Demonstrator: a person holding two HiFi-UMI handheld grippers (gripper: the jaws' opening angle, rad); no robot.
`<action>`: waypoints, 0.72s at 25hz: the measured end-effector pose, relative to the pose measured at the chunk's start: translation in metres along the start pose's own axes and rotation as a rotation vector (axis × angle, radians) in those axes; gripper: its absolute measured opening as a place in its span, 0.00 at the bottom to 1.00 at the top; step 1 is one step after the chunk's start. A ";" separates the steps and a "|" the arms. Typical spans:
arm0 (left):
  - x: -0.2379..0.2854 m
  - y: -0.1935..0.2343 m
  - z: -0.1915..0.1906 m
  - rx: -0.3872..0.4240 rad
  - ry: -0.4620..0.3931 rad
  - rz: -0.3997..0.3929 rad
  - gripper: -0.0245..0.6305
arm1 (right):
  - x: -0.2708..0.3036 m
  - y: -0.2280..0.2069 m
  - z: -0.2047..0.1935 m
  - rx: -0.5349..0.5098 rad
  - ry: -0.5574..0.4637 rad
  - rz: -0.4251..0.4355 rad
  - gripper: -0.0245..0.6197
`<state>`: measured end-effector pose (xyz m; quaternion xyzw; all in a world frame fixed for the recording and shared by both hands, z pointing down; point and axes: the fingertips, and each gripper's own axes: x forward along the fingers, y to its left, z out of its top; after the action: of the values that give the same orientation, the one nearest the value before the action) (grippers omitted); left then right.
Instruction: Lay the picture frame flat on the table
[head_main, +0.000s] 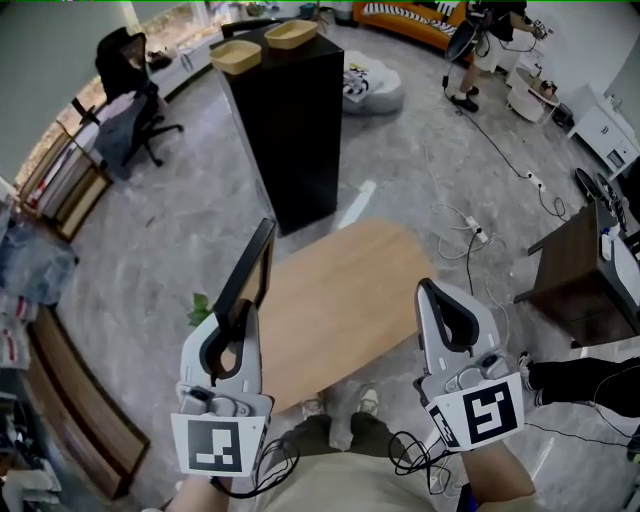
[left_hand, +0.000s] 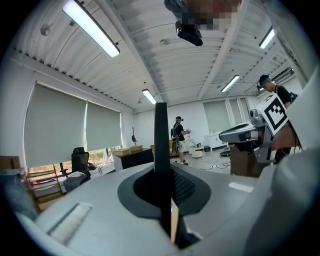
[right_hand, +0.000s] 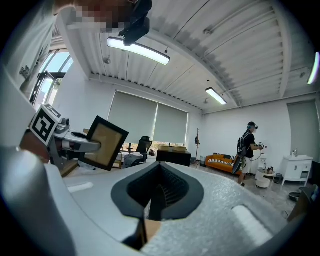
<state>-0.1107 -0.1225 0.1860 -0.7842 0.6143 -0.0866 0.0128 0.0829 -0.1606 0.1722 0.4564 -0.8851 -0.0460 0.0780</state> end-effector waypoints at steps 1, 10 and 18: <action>0.005 -0.004 -0.004 -0.016 0.009 -0.016 0.09 | 0.002 -0.002 -0.004 0.001 0.005 0.002 0.04; 0.059 -0.015 -0.059 -0.186 0.095 -0.095 0.09 | 0.033 -0.011 -0.042 0.017 0.055 0.019 0.04; 0.090 -0.021 -0.148 -0.485 0.190 -0.166 0.09 | 0.054 -0.002 -0.095 0.052 0.118 0.050 0.04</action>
<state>-0.0923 -0.1919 0.3453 -0.8005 0.5490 -0.0107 -0.2401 0.0703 -0.2070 0.2703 0.4378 -0.8911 0.0060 0.1195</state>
